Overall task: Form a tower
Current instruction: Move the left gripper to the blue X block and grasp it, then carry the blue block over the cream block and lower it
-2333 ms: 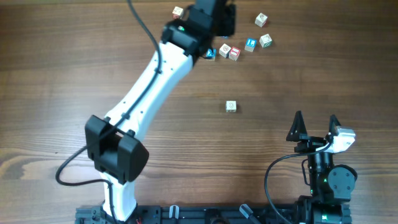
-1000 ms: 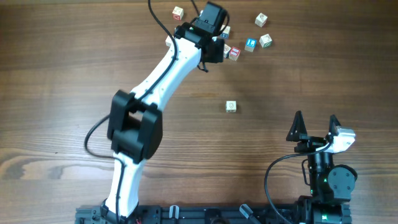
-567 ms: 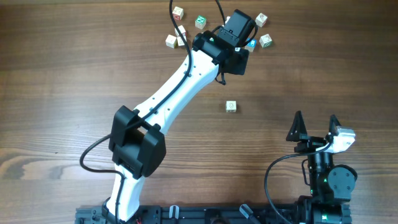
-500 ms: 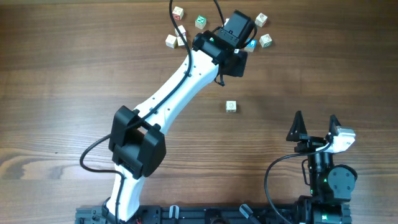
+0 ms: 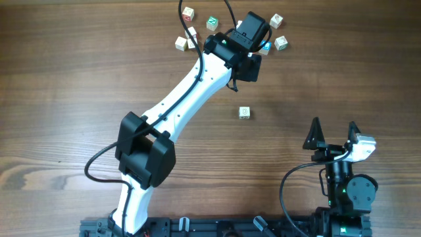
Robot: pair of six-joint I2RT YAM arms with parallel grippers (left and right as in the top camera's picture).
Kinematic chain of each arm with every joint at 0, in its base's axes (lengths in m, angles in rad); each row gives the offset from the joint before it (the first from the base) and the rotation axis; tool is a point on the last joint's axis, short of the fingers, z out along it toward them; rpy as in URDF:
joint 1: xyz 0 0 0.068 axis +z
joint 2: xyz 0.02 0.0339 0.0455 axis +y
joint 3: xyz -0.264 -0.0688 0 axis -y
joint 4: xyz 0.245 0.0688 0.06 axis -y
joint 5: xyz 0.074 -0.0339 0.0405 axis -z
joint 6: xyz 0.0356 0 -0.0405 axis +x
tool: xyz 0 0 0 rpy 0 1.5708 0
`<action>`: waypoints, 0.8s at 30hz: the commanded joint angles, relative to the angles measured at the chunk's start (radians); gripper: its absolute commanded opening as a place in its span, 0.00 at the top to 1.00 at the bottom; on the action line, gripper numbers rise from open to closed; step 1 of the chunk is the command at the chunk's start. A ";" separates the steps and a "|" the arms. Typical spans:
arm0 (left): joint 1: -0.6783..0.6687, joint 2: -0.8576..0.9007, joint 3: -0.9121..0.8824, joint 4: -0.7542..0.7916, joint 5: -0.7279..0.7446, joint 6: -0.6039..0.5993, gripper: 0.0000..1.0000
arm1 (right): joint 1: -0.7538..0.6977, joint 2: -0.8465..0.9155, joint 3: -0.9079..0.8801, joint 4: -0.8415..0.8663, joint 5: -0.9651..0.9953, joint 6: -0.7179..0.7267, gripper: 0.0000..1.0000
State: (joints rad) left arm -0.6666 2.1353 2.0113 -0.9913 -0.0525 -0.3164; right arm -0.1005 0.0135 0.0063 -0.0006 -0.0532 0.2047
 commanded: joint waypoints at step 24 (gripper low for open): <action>-0.125 -0.007 -0.306 0.112 -0.031 -0.374 0.76 | 0.004 -0.006 -0.001 0.003 -0.015 0.006 0.00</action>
State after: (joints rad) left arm -0.7845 2.1353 1.7519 -0.8894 -0.0551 -0.6498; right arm -0.1005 0.0135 0.0063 -0.0010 -0.0532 0.2047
